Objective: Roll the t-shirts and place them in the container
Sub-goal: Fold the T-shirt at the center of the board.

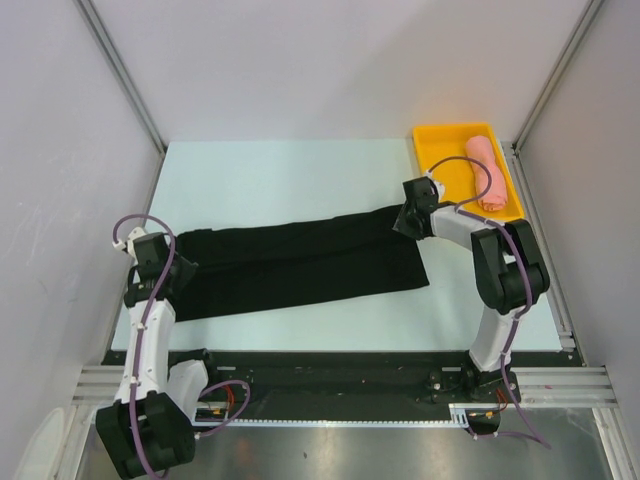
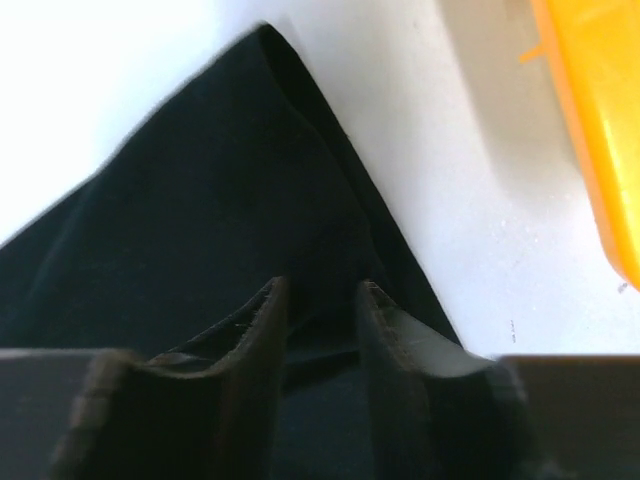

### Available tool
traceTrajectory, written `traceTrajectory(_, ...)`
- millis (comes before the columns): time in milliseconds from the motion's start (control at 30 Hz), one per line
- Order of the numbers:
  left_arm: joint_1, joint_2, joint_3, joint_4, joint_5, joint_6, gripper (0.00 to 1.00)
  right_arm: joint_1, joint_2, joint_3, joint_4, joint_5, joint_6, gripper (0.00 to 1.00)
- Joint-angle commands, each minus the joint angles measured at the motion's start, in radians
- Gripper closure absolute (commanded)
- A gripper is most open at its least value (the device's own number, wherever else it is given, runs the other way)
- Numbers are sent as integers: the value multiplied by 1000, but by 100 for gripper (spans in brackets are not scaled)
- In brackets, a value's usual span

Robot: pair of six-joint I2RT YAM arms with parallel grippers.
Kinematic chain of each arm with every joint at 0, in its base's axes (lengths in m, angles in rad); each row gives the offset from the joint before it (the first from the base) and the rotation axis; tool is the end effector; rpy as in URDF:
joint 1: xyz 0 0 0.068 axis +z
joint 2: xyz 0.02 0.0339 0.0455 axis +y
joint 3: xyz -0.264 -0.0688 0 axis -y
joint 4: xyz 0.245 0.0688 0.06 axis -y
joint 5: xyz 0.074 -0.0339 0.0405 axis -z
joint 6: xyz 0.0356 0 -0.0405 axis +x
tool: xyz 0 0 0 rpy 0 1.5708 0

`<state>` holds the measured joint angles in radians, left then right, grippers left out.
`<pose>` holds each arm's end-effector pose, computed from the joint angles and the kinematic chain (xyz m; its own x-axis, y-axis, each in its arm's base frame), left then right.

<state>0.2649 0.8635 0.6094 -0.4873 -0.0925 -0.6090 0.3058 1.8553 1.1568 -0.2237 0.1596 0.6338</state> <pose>0.1742 0.0507 0.2367 -0.3479 -0.6846 -0.6406 -0.6406 0.6725 -0.3707 0.3700 0.1109 0.1683 -0.7342 0.3814 -0.5617 0.2843 0.9240 0.2557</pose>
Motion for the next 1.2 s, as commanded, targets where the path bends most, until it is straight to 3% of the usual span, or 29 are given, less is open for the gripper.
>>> traceTrajectory(0, 11, 3, 29, 33, 7, 18, 100, -2, 15, 47, -9, 29, 18, 74)
traceTrajectory(67, 11, 9, 36, 32, 2, 23, 100, -5, 2, 50, -17, 29, 15, 93)
traceTrajectory(133, 11, 12, 55, 29, -15, 32, 100, -7, -11, 61, -26, 35, 9, 100)
traceTrajectory(467, 43, -7, 95, -19, -38, 41, 100, -14, -105, 87, -112, 98, -37, 100)
traceTrajectory(900, 56, -64, -60, -40, 50, -53, 99, -4, -137, -8, -124, 71, -60, 96)
traceTrajectory(933, 56, -63, -63, -42, 57, -61, 96, -1, -137, -15, -124, 61, -65, 92)
traceTrajectory(967, 57, -63, -69, -46, 60, -70, 80, 3, -136, -20, -128, 49, -77, 85)
traceTrajectory(1000, 56, -63, -72, -51, 63, -84, 73, 4, -139, -23, -131, 49, -79, 81)
traceTrajectory(1033, 57, -66, -71, -54, 72, -87, 58, 4, -143, -34, -135, 41, -82, 74)
traceTrajectory(1100, 57, -80, -62, -50, 83, -83, 46, -11, -180, -42, -143, 34, -91, 62)
traceTrajectory(1167, 59, -90, -36, -40, 111, -60, 44, -25, -218, -46, -147, 15, -97, 57)
